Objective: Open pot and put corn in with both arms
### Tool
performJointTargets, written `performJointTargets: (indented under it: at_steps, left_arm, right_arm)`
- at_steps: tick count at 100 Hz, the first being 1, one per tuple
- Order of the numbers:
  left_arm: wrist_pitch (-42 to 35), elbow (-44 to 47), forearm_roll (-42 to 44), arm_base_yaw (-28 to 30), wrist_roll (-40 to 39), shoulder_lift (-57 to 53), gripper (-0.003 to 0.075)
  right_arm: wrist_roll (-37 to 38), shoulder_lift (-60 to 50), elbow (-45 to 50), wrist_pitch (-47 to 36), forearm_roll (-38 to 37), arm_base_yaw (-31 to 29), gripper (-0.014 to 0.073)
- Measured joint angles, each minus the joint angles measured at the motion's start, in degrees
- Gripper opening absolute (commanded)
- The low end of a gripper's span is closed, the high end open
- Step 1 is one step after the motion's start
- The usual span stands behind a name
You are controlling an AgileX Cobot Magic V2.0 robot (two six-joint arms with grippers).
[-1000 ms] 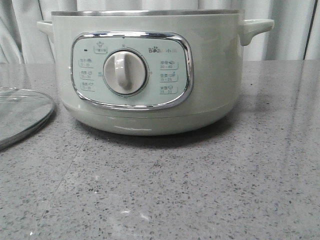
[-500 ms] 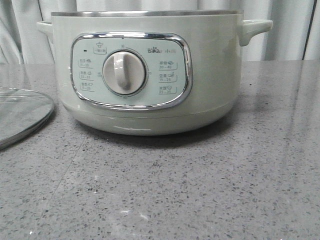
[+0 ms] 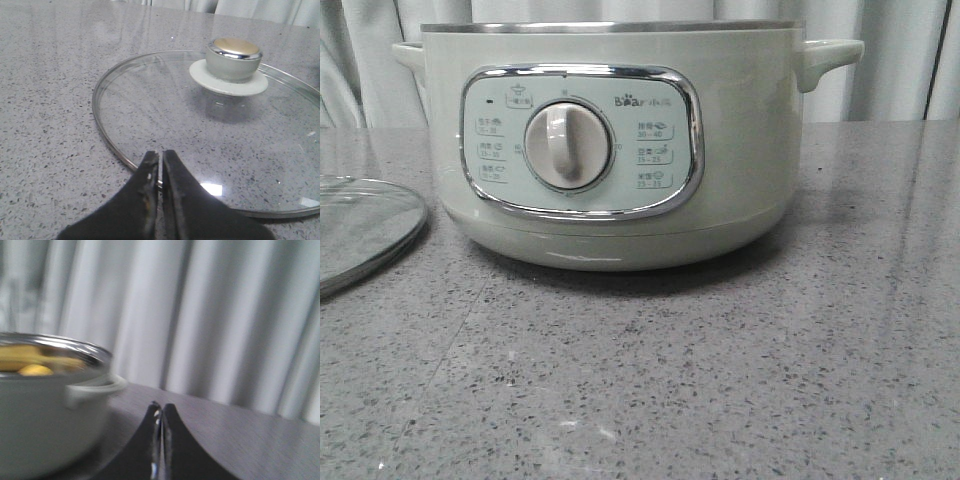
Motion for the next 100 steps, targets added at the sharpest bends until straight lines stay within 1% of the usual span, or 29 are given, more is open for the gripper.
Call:
performJointTargets:
  at_steps: [9,19,26,36,44,49,100]
  left_arm:
    - [0.00,0.00,0.00,0.00,0.00,0.00,-0.0020]
    - [0.00,0.00,0.00,0.00,0.00,0.00,-0.0020]
    - [0.00,0.00,0.00,0.00,0.00,0.00,-0.0020]
    - [0.00,0.00,0.00,0.00,0.00,0.00,-0.0020]
    - [0.00,0.00,0.00,0.00,0.00,0.00,-0.0020]
    - [0.00,0.00,0.00,0.00,0.00,0.00,-0.0020]
    - [0.00,0.00,0.00,0.00,0.00,0.00,-0.0020]
  right_arm:
    - [2.46,-1.62,3.39,0.36,1.21,-5.87,-0.0064]
    - [4.24,-4.43,3.51,7.13,1.04,-10.46,-0.0064]
    - [4.58,-7.37,3.51,15.01,0.73,-11.81,-0.0064]
    - [4.57,-12.17,3.51,28.37,0.60,-12.17,-0.0064]
    - [4.60,-13.66,3.51,35.24,0.60,-12.17,-0.0064]
    - [4.60,-13.73,3.40,36.20,0.60,-12.17,-0.0064]
    - [4.98,-13.94,3.40,36.18,0.60,-12.25,-0.0064]
